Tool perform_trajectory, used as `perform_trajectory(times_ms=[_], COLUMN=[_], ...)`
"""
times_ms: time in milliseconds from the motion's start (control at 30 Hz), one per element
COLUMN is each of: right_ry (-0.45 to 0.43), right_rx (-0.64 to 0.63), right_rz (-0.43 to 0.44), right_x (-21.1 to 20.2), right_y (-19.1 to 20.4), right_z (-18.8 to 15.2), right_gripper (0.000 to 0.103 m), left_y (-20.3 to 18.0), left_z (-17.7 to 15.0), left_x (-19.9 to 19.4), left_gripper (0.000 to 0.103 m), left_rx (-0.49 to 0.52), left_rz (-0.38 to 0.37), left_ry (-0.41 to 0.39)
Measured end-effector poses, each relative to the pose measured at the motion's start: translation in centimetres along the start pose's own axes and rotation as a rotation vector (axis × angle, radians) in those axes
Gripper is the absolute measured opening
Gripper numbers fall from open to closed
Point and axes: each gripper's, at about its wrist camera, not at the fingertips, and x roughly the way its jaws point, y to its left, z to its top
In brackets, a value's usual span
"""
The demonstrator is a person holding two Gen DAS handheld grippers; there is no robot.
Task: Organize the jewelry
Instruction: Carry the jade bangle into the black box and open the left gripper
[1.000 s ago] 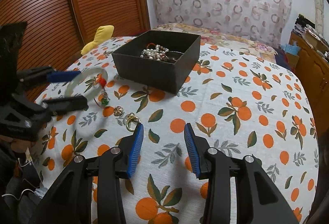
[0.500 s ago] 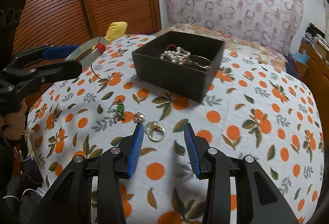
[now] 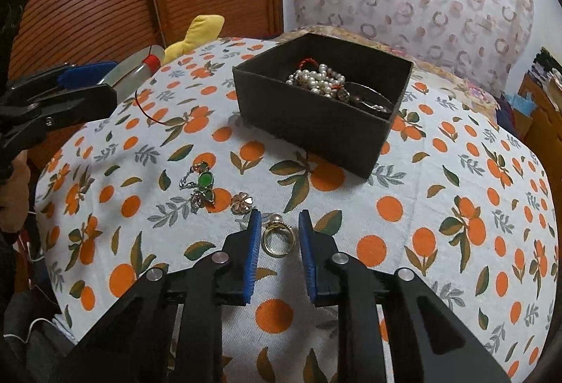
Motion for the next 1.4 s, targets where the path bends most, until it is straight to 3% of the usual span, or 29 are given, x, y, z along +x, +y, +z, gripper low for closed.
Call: perform_trajectory(times_ms=[367, 600, 933, 1400], right_ry=[0.018, -0.019, -0.11, -0.144], right_rx=[-0.063, -0.044, -0.033, 0.035], right_rz=[-0.017, -0.021, -0.055, 0.005], right_x=[0.6, -0.7, -2.7, 0.4], right_y=[0.7, 0.1, -2.9, -6.8], right_z=[0.0, 0.6, 4.8, 8.2], right_gripper=[0.02, 0.021, 0.021, 0.022], left_y=[-0.5, -0.6, -0.5, -0.4], left_z=[-0.4, -0.1, 3.6, 7.3], left_x=[0.6, 0.9, 2.7, 7.7], left_gripper=[0.068, 0.068, 0.068, 0.068], left_rx=[0.001, 0.005, 0.014, 0.023], left_rz=[-0.01, -0.013, -0.014, -0.016], left_ry=[0.012, 0.008, -0.031, 0.009])
